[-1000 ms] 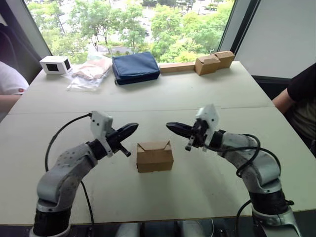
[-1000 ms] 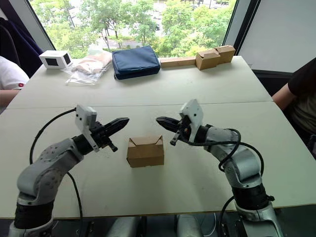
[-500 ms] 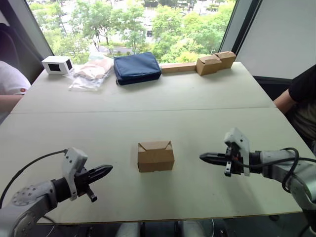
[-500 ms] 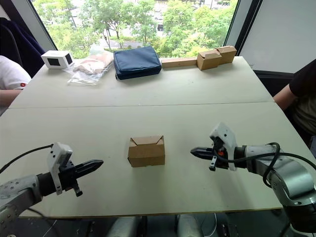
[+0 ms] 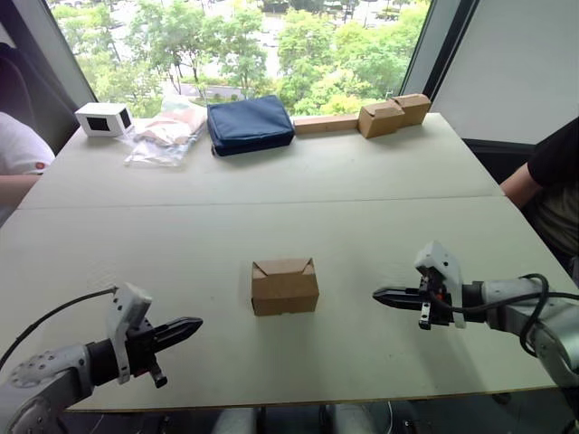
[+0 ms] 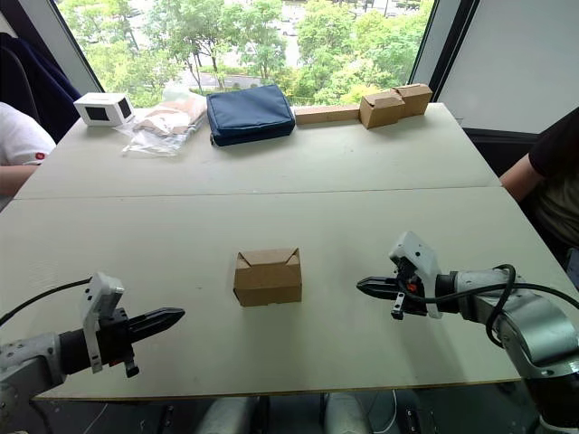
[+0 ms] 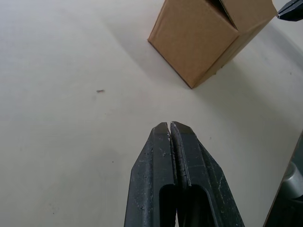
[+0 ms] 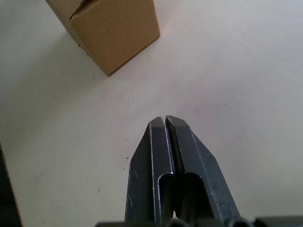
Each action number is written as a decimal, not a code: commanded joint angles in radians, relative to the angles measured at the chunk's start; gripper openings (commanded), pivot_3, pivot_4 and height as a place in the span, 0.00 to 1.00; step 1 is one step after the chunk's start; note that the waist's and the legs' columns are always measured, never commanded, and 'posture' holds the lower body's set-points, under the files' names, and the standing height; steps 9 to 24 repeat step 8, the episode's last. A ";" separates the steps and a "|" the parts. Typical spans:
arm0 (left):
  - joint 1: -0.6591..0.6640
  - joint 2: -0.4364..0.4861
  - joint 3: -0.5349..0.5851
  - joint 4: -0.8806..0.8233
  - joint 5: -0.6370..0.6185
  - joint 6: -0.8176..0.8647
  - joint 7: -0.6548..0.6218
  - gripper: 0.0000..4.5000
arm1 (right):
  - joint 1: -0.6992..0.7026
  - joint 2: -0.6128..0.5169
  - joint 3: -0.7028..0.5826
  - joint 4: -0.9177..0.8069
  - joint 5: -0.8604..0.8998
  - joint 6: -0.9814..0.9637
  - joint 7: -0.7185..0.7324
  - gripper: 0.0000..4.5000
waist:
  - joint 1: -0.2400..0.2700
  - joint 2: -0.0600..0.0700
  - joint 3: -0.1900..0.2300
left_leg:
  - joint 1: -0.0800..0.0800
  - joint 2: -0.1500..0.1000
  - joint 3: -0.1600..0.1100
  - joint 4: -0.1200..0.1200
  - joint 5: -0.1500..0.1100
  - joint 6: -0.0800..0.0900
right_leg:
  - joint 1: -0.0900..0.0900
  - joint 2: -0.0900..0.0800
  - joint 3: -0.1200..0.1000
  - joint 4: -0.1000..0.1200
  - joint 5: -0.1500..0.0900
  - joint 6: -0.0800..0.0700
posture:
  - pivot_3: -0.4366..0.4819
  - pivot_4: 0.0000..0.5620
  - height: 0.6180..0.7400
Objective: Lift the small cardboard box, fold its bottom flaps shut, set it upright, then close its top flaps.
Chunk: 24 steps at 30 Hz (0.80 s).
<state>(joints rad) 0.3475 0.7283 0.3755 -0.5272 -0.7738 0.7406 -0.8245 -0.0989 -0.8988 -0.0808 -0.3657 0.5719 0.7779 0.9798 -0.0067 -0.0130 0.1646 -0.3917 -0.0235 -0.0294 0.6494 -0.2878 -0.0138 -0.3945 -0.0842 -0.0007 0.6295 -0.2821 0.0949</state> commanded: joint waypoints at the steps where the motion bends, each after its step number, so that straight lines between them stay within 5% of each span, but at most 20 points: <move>1: -0.004 0.006 0.013 -0.007 -0.020 0.010 0.005 0.01 | 0.002 0.011 -0.004 -0.014 0.009 -0.006 -0.004 0.00 | 0.000 0.000 0.000 | 0.000 0.000 0.000 0.000 0.000 0.000 | 0.000 0.000 0.000 0.000 0.000 0.000 | 0.48 0.27 1.00; 24: -0.016 0.009 0.015 0.005 -0.011 0.012 0.004 0.01 | -0.004 0.034 -0.005 -0.023 0.012 0.005 -0.032 0.00 | 0.000 0.000 0.000 | 0.000 0.000 0.000 0.000 0.000 0.000 | 0.000 0.000 0.000 0.000 0.000 0.000 | 0.48 0.27 1.00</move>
